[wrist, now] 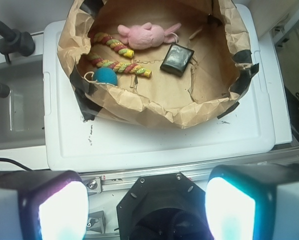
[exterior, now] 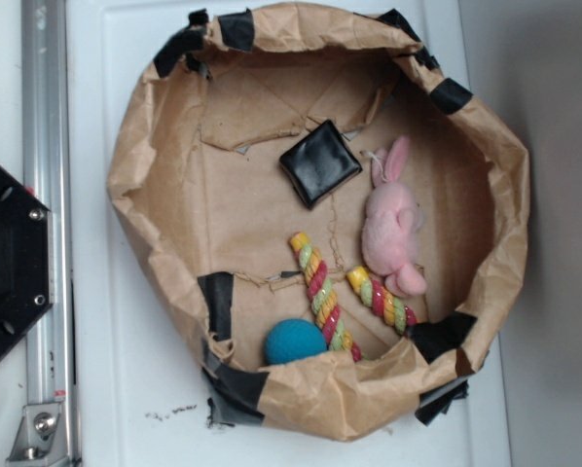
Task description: Grab the black box.
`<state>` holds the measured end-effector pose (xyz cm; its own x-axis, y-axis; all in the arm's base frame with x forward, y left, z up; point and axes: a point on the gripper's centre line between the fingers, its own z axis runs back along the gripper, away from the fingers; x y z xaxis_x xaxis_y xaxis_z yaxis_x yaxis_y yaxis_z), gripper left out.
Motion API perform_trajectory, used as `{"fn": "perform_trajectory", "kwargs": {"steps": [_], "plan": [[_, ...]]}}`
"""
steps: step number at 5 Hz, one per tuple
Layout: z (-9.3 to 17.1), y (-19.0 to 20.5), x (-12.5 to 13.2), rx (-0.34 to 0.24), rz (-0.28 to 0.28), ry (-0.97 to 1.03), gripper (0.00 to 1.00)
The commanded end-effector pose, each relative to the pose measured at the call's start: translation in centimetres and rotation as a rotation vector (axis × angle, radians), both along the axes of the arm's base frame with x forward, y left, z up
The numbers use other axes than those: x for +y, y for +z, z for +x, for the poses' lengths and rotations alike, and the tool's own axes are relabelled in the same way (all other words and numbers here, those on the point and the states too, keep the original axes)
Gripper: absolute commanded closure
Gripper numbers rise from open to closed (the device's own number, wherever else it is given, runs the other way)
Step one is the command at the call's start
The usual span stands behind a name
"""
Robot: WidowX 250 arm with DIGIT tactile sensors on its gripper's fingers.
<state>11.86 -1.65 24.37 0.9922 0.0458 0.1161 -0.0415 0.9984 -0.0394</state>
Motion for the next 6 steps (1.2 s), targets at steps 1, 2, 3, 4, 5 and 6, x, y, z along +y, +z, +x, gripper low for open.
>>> {"fn": "perform_trajectory", "kwargs": {"steps": [1,2,3,4,5,6], "plan": [[0.0,0.0,0.0,0.0,0.0,0.0,0.0],[5.0,-4.3,2.9,0.007,0.028,0.114,0.0],[9.5,-10.0,5.6,0.141,-0.007,0.096,0.0],[12.3,-13.6,8.3,0.223,-0.023,0.148,0.0],[13.7,-17.2,8.5,0.284,-0.117,0.21,0.0],[14.7,-18.9,7.7,0.327,-0.107,0.215,0.0]]}}
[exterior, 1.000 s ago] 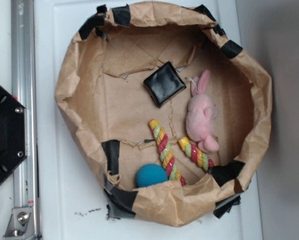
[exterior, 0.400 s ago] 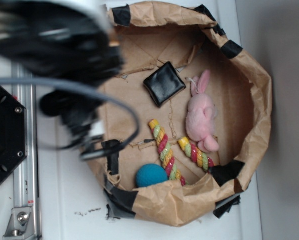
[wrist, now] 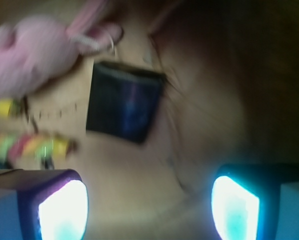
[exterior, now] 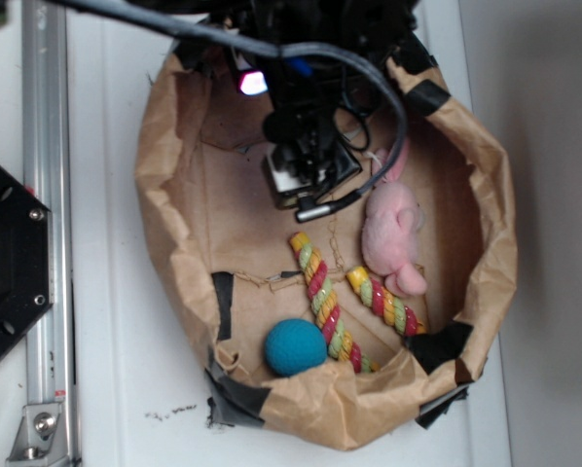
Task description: Grab the black box.
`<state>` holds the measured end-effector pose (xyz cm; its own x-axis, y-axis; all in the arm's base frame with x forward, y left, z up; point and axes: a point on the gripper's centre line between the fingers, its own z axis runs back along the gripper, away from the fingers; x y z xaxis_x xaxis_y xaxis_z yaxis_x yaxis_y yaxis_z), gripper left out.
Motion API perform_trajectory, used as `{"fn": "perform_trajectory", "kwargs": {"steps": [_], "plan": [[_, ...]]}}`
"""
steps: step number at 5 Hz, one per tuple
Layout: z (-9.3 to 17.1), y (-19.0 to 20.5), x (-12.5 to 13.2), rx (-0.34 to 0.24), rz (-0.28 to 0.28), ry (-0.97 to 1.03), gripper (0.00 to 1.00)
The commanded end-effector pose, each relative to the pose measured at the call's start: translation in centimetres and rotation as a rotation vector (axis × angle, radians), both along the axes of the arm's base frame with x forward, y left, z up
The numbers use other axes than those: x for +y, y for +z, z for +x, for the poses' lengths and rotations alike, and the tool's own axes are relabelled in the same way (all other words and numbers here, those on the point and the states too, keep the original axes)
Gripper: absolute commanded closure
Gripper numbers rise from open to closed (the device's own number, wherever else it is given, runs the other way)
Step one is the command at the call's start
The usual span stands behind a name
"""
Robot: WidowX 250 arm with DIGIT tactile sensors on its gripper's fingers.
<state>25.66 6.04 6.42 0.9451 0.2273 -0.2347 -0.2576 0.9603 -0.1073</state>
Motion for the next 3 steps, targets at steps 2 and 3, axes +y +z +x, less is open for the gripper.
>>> {"fn": "perform_trajectory", "kwargs": {"steps": [2,3], "plan": [[2.8,-2.0,-2.9,-0.069,0.139,0.062,0.0],[3.4,-2.3,-3.5,-0.113,0.172,0.023,0.0]]}}
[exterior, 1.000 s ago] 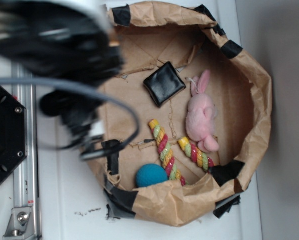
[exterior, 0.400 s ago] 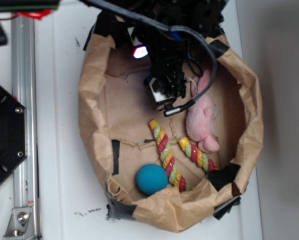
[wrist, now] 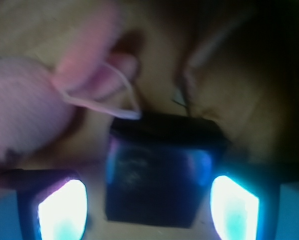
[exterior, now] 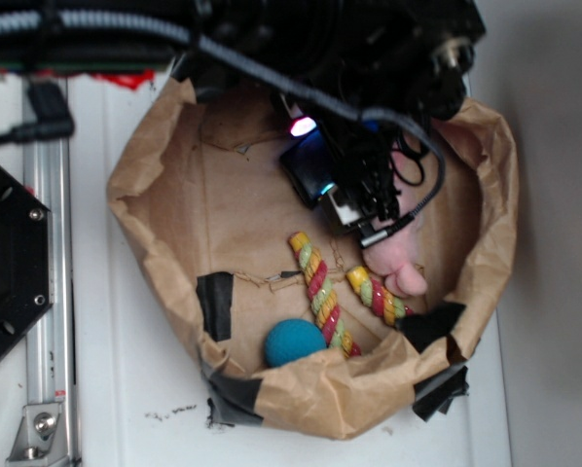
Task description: Grab the black box.
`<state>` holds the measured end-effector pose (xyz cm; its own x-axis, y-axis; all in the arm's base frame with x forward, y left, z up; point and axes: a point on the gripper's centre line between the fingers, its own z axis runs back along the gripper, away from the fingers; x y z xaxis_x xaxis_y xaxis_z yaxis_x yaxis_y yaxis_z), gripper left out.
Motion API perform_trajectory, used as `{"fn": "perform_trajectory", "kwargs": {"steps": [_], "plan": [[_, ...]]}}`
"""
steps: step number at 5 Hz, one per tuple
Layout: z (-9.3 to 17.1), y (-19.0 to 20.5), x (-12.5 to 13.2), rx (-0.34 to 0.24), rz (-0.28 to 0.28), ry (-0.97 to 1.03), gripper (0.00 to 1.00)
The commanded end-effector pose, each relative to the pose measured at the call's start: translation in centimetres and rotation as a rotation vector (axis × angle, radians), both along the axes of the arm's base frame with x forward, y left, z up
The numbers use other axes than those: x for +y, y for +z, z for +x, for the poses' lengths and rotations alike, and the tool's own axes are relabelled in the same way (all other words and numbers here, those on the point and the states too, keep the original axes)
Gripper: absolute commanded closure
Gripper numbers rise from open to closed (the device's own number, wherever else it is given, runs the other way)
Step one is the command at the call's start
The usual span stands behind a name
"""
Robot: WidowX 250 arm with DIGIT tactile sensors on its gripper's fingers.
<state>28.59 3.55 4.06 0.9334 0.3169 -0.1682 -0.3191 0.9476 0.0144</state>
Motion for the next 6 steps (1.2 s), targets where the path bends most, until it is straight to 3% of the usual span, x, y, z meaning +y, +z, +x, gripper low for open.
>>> {"fn": "perform_trajectory", "kwargs": {"steps": [1,3,4,5,6], "plan": [[-0.2,-2.6,-2.5,-0.003,0.044,-0.131,1.0],[-2.3,-4.0,-4.4,0.046,0.02,-0.258,1.0],[-2.3,0.8,-4.7,-0.02,0.037,-0.337,1.0],[-3.2,5.6,-4.2,-0.153,0.045,-0.441,1.0],[-3.6,10.5,-4.7,-0.205,0.032,-0.475,1.0]]}}
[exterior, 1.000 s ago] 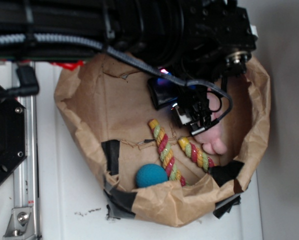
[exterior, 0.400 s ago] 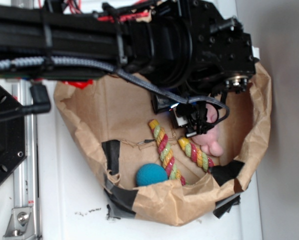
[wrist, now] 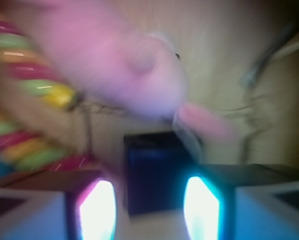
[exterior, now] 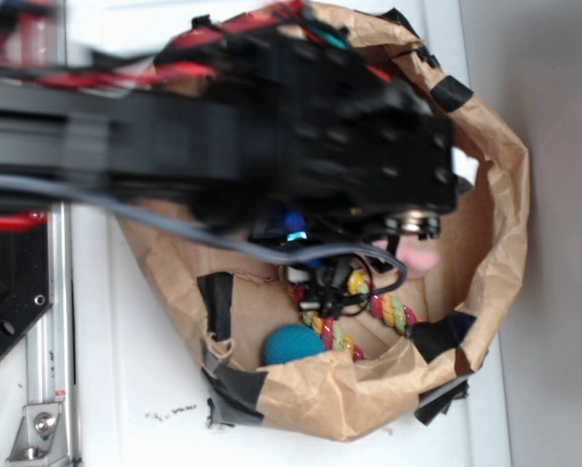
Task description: Grab the black box.
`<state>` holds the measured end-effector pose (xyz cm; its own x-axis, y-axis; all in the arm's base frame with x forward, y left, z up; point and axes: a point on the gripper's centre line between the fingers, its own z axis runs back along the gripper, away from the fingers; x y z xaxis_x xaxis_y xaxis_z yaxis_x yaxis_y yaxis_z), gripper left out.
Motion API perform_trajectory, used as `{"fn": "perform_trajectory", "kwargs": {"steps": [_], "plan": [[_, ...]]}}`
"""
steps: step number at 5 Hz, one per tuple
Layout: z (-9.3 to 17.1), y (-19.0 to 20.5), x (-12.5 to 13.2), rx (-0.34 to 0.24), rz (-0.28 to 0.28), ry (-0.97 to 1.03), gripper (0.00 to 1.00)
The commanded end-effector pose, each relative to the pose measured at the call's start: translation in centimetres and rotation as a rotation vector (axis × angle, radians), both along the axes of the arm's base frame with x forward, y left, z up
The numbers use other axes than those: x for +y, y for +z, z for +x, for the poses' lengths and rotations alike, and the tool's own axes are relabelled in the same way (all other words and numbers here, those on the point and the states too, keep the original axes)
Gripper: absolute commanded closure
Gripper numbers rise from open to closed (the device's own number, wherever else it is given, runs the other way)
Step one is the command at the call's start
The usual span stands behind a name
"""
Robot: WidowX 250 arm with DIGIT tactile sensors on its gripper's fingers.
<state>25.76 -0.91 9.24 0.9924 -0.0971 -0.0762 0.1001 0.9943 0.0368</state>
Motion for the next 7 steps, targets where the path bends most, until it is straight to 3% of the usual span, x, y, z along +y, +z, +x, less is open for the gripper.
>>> {"fn": "perform_trajectory", "kwargs": {"steps": [1,2,3,6,7], "plan": [[-0.6,10.3,-0.6,-0.112,0.0,-0.08,1.0],[-1.8,11.9,-0.3,-0.096,-0.022,-0.091,1.0],[-3.4,10.0,0.3,-0.049,-0.013,-0.103,0.0],[-3.4,10.0,0.3,-0.049,-0.013,-0.103,0.0],[-2.8,5.0,1.3,-0.034,-0.011,-0.115,0.0]]}}
